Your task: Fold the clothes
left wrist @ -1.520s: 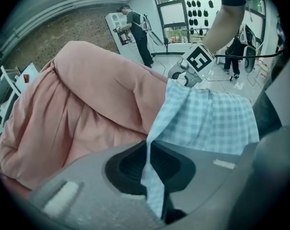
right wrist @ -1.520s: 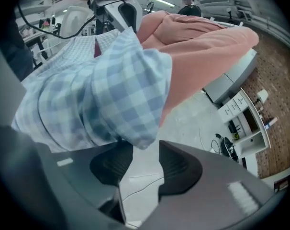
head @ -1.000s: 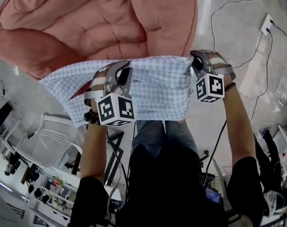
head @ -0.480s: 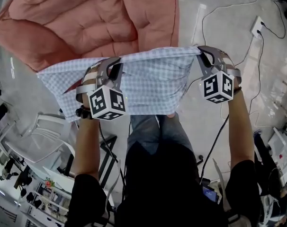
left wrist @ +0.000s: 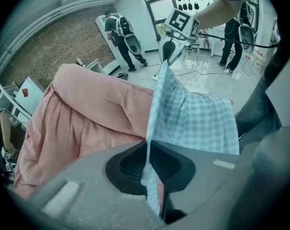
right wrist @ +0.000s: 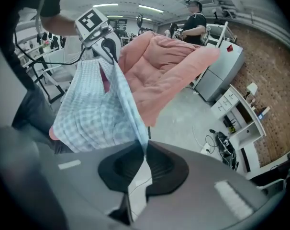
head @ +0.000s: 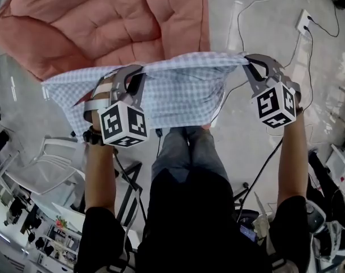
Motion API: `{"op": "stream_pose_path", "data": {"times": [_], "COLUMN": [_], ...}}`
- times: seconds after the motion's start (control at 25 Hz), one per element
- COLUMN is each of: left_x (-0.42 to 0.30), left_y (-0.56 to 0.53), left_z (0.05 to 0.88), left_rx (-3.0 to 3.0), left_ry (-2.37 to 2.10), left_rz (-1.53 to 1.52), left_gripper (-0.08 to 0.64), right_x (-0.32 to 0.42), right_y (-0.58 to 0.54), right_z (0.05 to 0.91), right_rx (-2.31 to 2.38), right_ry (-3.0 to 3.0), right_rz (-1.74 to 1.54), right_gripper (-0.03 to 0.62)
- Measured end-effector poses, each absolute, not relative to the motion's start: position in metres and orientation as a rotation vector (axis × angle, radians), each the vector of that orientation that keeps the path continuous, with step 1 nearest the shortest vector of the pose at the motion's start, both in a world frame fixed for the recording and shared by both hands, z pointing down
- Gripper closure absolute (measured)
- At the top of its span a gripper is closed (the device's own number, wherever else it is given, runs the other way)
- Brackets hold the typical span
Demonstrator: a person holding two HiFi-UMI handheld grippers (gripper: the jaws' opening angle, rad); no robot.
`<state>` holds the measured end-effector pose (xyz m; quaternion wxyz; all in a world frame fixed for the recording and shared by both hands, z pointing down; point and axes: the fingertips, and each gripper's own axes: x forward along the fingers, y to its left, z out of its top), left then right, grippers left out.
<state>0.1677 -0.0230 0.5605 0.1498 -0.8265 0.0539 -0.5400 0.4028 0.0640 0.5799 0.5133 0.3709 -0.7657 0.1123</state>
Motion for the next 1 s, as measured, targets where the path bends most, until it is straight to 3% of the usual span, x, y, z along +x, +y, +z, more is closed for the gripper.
{"op": "stream_pose_path", "data": {"times": [0.6,1.0], "left_x": [0.123,0.088], "left_y": [0.085,0.153], "left_z": [0.545,0.574], "left_rx": [-2.438,-2.426], "left_ry": [0.041,-0.045], "left_rz": [-1.515,-1.588], "left_gripper": [0.537,0.537], "right_x": [0.368,0.334], "right_y": [0.160,0.215], "right_z": [0.568,0.629], "right_rx": [1.091,1.134], "right_ry": [-1.729,-1.684], "right_rz": [0.175,0.227], "right_gripper": [0.574,0.574]}}
